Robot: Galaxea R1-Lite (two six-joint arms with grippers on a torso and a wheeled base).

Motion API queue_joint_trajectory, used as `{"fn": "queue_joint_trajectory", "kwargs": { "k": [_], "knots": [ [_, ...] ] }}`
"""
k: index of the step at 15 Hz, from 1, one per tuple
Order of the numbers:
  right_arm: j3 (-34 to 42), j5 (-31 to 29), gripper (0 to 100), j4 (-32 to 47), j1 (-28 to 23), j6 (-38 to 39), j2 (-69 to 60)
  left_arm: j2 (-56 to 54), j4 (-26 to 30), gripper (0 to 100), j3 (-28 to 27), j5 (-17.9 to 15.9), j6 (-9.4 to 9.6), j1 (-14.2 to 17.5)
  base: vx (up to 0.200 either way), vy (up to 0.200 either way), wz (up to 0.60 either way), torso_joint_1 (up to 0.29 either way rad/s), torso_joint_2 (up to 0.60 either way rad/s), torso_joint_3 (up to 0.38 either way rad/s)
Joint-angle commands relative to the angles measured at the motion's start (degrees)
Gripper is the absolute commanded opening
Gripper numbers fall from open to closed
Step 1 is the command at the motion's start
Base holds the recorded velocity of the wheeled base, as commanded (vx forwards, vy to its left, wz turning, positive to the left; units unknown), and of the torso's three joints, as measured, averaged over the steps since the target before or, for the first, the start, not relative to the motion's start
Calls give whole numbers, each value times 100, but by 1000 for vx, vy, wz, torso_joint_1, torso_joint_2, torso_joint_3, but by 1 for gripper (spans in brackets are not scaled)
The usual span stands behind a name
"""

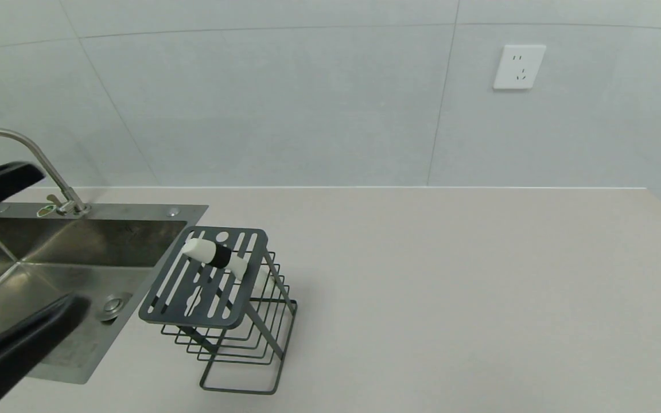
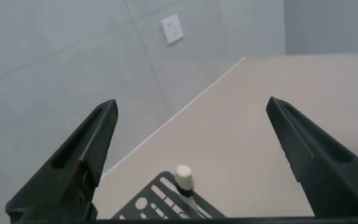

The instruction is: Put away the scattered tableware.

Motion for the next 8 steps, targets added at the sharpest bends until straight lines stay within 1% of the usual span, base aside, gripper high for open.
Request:
{"fn": "queue_joint_trajectory", "kwargs": {
  "k": [1, 2, 3, 4, 5, 7, 8],
  "knots": [
    [0, -1, 0, 0, 0, -8, 7, -3601, 3348, 100, -307, 74, -741, 358, 0, 0, 0, 0, 0, 0],
    [0, -1, 0, 0, 0, -8, 7, -4093, 4254, 100, -333, 144, -741, 420, 0, 0, 0, 0, 0, 0],
    [0, -1, 0, 0, 0, -8, 7, -4304, 4816, 100, -236, 285, -662, 446, 0, 0, 0, 0, 0, 0],
    [0, -1, 0, 0, 0, -8, 7, -4277, 4728, 100, -78, 522, -644, 455, 0, 0, 0, 0, 0, 0],
    [0, -1, 0, 0, -9, 1, 7, -4277, 4614, 100, 151, 821, -723, 455, 0, 0, 0, 0, 0, 0],
    [0, -1, 0, 0, 0, 18, 7, -4277, 4614, 100, 924, 1384, -706, 455, 0, 0, 0, 0, 0, 0],
    [0, -1, 0, 0, -9, 62, 7, -4286, 4588, 100, 1328, 1797, -697, 455, 0, 0, 0, 0, 0, 0]
  ]
}}
